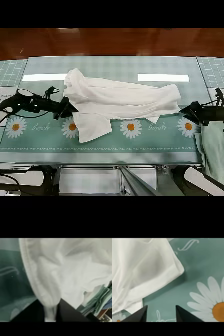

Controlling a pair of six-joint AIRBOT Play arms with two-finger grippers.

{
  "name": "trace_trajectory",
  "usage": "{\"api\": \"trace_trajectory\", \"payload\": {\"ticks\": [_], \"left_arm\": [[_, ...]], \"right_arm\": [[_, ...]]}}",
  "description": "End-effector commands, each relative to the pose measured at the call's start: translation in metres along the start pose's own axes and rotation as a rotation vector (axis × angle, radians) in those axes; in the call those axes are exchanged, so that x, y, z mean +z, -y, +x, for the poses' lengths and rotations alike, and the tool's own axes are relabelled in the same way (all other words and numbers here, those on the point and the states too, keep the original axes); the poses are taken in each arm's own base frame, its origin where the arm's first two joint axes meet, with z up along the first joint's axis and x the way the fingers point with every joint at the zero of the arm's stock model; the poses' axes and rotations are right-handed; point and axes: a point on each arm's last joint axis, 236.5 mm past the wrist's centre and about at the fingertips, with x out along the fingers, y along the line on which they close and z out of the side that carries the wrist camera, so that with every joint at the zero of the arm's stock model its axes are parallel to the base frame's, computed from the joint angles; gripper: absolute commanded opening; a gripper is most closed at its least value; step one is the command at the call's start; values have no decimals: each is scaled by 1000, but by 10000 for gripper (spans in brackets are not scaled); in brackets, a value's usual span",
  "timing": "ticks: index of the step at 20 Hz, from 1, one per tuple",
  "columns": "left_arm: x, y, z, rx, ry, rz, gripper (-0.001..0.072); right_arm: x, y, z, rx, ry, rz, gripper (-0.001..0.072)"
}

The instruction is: Fold the shirts.

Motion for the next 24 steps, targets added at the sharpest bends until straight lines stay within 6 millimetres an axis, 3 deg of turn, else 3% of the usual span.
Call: {"api": "trace_trajectory", "payload": {"ticks": [1, 4, 7, 10, 15, 18, 21, 23, 24], "left_arm": [[-1, 14, 5, 1, -11, 83, 26], [6, 27, -4, -13, -5, 115, 26], [11, 34, -8, -19, 4, 133, 26], [11, 35, -8, -19, 5, 135, 26], [11, 35, -8, -19, 5, 135, 25], [12, 35, -8, -18, 9, 135, 26], [13, 34, -8, -17, 12, 134, 26], [13, 35, -8, -18, 12, 136, 26], [15, 37, -11, -20, 20, 140, 26]], "right_arm": [[15, 14, -4, -32, 63, 25, 410], [24, 38, -7, -58, 93, 126, 410], [22, 52, 6, -40, 57, 195, 410], [18, 43, 27, -1, -3, 164, 410], [39, 12, 52, 85, -29, 138, 410], [39, -3, 68, 86, -73, 95, 408], [40, -13, 81, 80, -89, 64, 305], [43, -20, 81, 86, -91, 43, 22], [45, -28, 75, 103, -105, 22, 22]]}}
